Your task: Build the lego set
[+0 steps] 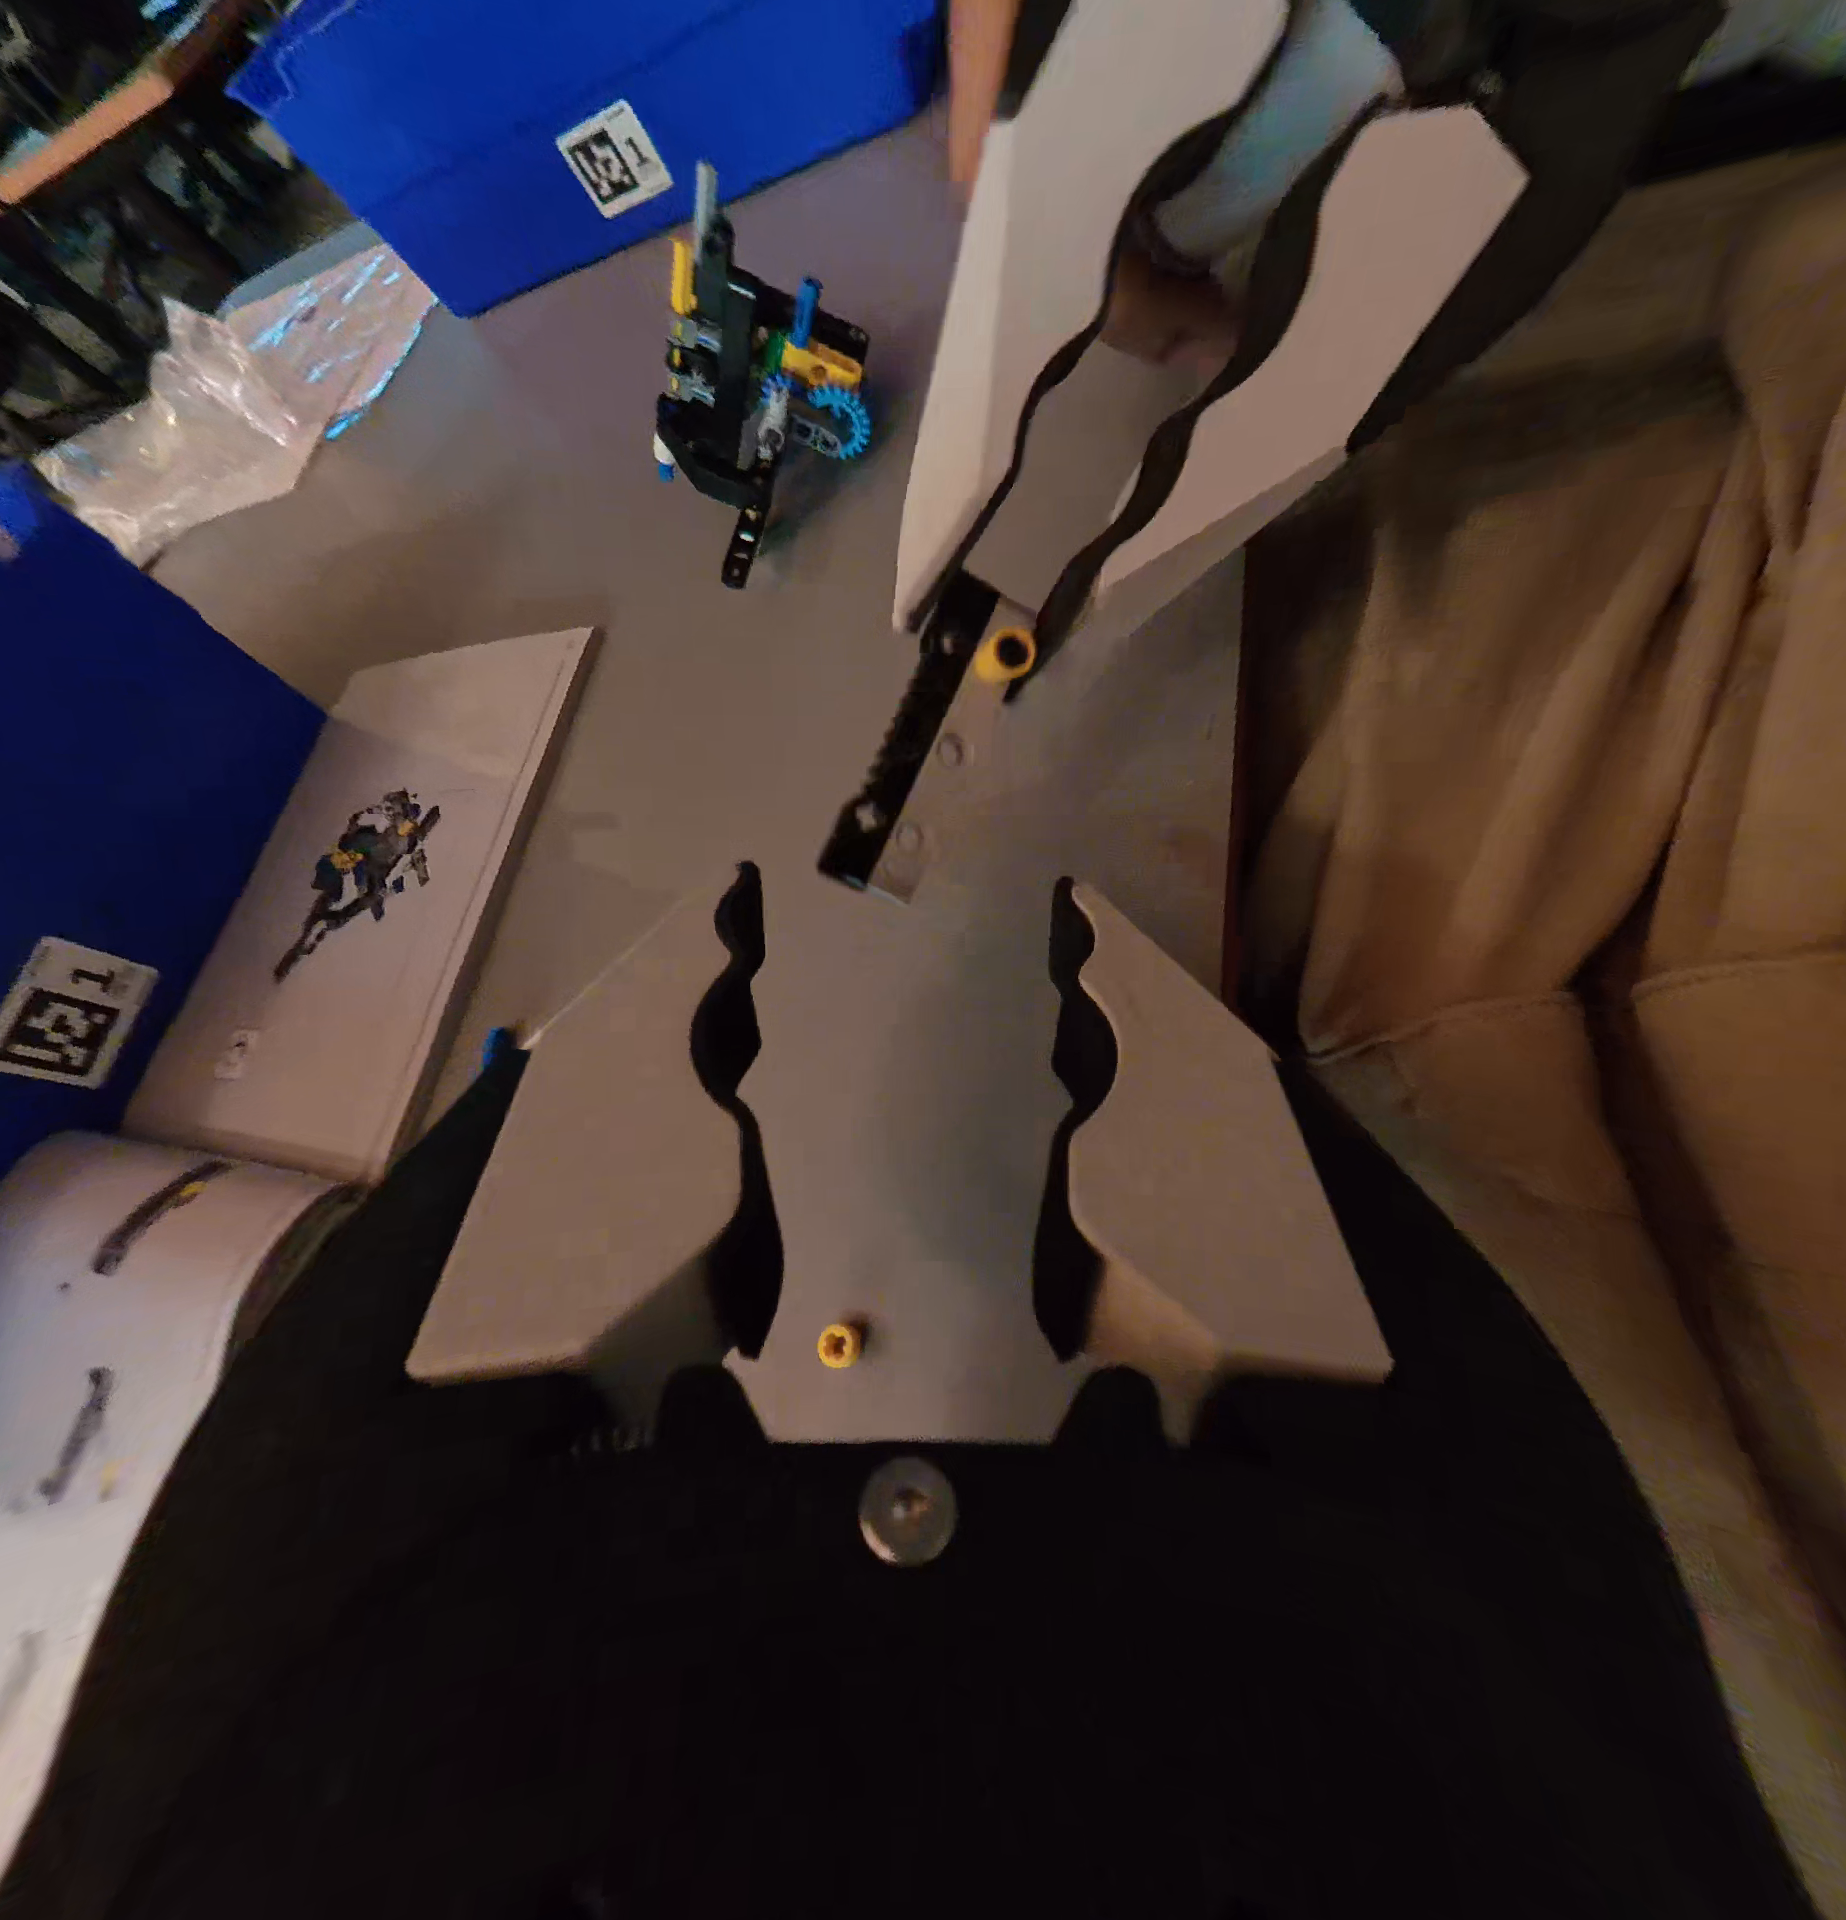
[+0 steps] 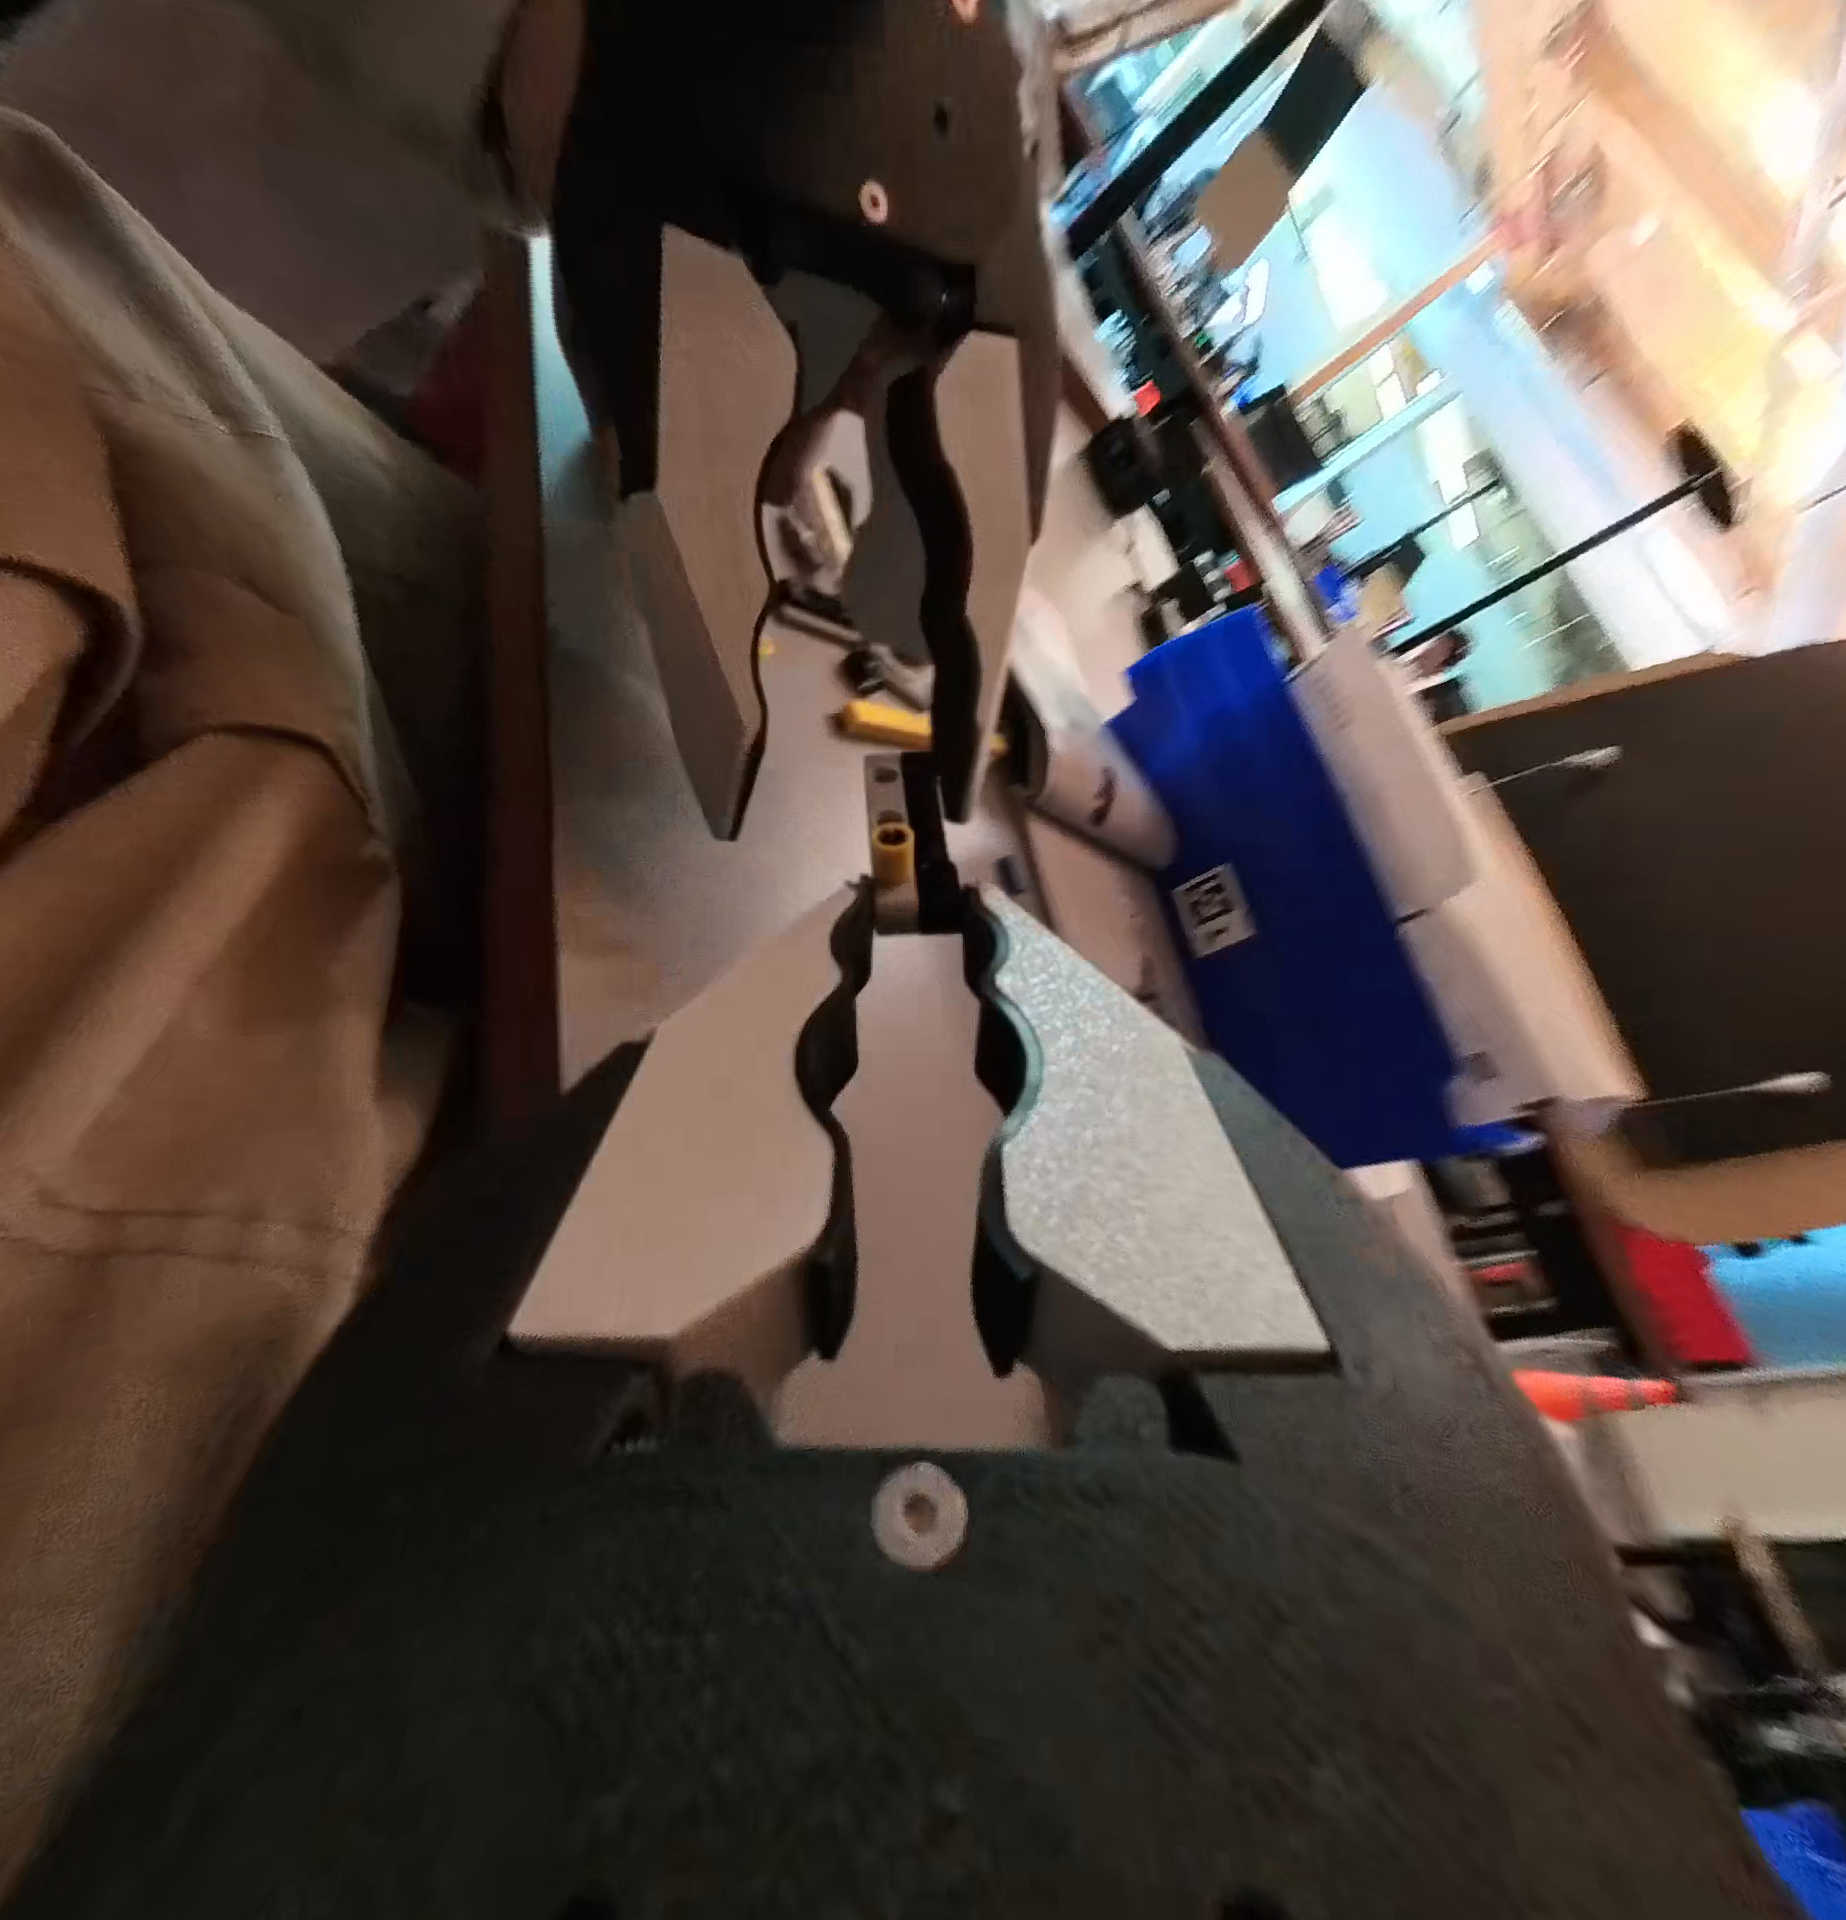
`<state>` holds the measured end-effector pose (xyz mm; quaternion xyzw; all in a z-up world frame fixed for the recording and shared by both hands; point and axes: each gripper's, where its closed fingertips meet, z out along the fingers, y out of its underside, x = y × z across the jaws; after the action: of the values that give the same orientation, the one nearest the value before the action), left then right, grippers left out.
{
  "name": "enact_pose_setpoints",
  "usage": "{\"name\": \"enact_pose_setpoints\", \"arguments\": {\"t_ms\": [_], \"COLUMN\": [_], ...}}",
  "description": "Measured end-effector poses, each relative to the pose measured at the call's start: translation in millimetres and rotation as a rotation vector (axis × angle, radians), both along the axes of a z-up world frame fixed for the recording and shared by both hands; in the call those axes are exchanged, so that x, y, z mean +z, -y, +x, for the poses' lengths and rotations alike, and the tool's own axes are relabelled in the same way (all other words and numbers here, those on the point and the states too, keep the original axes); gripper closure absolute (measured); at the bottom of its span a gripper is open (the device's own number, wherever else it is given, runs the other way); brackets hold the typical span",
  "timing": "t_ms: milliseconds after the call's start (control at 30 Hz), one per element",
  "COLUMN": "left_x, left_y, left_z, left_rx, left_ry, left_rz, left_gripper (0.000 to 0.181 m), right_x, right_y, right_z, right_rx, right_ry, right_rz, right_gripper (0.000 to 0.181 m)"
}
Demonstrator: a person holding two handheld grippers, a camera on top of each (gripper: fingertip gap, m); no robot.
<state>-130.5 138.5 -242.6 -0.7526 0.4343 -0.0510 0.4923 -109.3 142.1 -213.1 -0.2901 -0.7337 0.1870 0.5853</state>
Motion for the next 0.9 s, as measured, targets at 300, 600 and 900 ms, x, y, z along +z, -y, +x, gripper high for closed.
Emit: {"name": "enact_pose_setpoints", "arguments": {"t_ms": [300,600,900], "left_x": [45.3,54.4,60.4], "left_y": [11.2,18.0,13.1], "left_z": [2.6,8.8,5.7], "left_rx": [-0.060,-0.137,-0.103], "left_ry": [0.648,0.749,0.674], "left_rz": [-0.273,-0.291,-0.148], "left_gripper": [0.143,0.171,0.175], "right_x": [16.4,20.6,12.6], "right_y": [8.1,14.4,-6.0], "right_z": [0.6,1.4,5.8], "right_rx": [-0.009,0.015,-0.032], "right_ry": [-0.079,-0.120,-0.098], "right_rz": [0.177,0.231,-0.038], "right_gripper": [0.166,0.166,0.161]}}
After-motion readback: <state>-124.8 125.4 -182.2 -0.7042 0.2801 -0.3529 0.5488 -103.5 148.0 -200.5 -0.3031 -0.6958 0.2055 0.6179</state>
